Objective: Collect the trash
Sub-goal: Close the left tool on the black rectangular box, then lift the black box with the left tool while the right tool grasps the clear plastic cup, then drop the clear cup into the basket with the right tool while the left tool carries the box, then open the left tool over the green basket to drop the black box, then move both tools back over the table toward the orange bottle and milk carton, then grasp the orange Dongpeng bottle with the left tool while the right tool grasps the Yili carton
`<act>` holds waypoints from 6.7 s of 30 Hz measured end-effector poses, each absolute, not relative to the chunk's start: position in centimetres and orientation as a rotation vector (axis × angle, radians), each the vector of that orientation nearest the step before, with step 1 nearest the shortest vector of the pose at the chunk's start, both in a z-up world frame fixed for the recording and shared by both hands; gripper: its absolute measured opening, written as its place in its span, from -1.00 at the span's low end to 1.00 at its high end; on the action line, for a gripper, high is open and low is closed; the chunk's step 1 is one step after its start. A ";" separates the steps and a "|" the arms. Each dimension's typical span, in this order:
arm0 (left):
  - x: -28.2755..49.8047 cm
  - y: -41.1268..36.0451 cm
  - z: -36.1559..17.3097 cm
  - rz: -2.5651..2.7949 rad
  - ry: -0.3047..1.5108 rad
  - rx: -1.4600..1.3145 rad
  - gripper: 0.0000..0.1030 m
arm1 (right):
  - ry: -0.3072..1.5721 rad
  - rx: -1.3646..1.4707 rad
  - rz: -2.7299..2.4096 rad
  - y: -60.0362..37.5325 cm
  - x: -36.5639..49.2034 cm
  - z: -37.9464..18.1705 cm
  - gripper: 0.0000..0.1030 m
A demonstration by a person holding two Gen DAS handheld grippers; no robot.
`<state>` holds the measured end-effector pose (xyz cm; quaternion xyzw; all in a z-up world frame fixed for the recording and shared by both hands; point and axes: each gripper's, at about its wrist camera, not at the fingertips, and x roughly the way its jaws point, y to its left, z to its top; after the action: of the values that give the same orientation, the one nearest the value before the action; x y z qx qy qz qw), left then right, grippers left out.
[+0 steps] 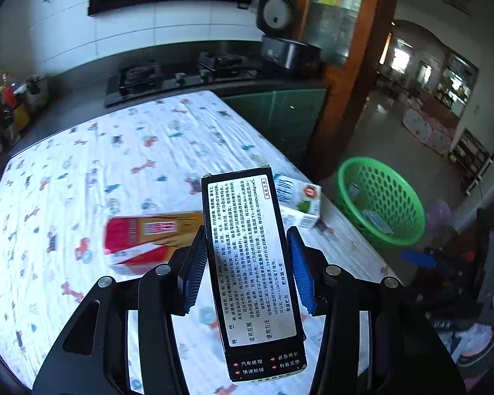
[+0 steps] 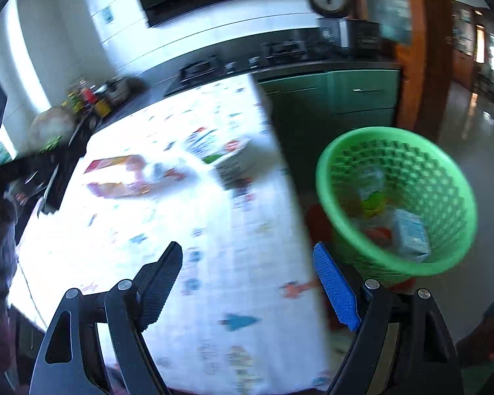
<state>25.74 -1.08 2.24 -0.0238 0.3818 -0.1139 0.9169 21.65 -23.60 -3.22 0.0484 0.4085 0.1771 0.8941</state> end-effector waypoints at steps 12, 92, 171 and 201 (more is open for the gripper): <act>24.9 5.8 0.8 -0.140 0.788 -0.106 -0.08 | 0.871 -0.027 0.676 -10.2 19.7 -5.4 0.49; 38.2 -26.9 -2.9 -0.642 0.944 0.082 -0.08 | 0.894 0.266 -0.102 -45.7 31.4 -8.2 -0.11; 37.4 1.9 -8.2 -0.773 0.980 0.682 0.75 | 0.978 -0.251 0.429 -15.9 37.1 -2.7 0.62; 37.1 -1.1 -8.6 -0.838 1.159 0.553 0.54 | 1.061 -0.448 0.583 -11.6 42.4 -8.0 0.36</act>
<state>37.13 -1.07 -8.57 0.2501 0.5242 -0.3792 0.7203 42.37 -11.59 -7.99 -0.2089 0.4943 0.2719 0.7988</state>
